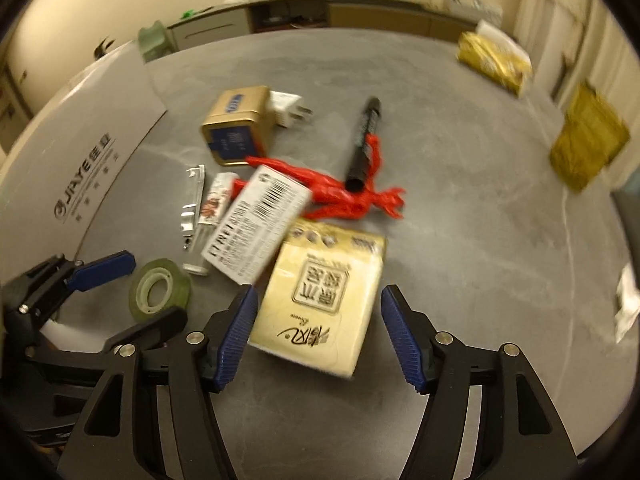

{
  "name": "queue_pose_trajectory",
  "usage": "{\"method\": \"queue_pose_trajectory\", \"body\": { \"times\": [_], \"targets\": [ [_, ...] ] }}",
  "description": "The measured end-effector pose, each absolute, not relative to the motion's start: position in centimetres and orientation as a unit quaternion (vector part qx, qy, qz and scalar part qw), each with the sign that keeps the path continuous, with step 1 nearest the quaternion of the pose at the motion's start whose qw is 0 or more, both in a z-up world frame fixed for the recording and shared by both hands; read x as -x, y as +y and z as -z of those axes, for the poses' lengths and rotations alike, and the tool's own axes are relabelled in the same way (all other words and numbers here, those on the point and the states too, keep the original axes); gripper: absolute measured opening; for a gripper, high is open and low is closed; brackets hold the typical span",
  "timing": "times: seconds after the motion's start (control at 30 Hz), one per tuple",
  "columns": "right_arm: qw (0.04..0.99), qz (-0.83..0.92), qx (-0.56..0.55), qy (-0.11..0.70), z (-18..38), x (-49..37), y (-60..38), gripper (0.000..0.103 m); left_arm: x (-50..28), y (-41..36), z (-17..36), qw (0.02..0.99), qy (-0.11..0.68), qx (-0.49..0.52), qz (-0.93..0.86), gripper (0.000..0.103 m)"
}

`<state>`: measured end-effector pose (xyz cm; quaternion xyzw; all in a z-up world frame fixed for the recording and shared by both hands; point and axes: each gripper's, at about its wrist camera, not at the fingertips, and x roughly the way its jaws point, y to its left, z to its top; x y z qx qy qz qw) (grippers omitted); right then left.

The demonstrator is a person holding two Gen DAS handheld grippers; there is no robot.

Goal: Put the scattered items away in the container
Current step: 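Grasp the gold-and-white tissue pack with the right tool while the left tool grasps the green tape roll, then carry the tissue pack and tape roll with both tools over the white box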

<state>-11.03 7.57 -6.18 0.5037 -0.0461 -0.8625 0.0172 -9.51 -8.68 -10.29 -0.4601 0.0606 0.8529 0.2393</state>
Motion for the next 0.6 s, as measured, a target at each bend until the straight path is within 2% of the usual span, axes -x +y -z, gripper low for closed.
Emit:
{"method": "queue_pose_trajectory", "body": {
  "times": [0.17,0.27,0.3,0.4,0.6],
  "targets": [
    [0.007,0.856,-0.512,-0.064,6.8,10.8,8.5,0.068,9.6,-8.1,10.6,0.226,0.082,0.450,-0.860,0.069],
    [0.014,0.854,-0.515,-0.072,6.8,10.8,8.5,0.064,9.3,-7.7,10.7,0.229,0.098,0.438,-0.864,0.051],
    [0.020,0.854,-0.514,-0.078,6.7,10.9,8.6,0.054,9.3,-7.8,10.6,0.229,0.100,0.435,-0.865,0.049],
    [0.020,0.861,-0.503,-0.076,5.8,10.8,8.8,0.054,9.6,-8.3,10.6,0.227,0.092,0.435,-0.866,0.049],
    [0.026,0.869,-0.485,-0.097,4.7,10.6,9.5,0.054,11.1,-10.7,8.8,0.236,-0.001,0.443,-0.865,0.049]
  ]
}}
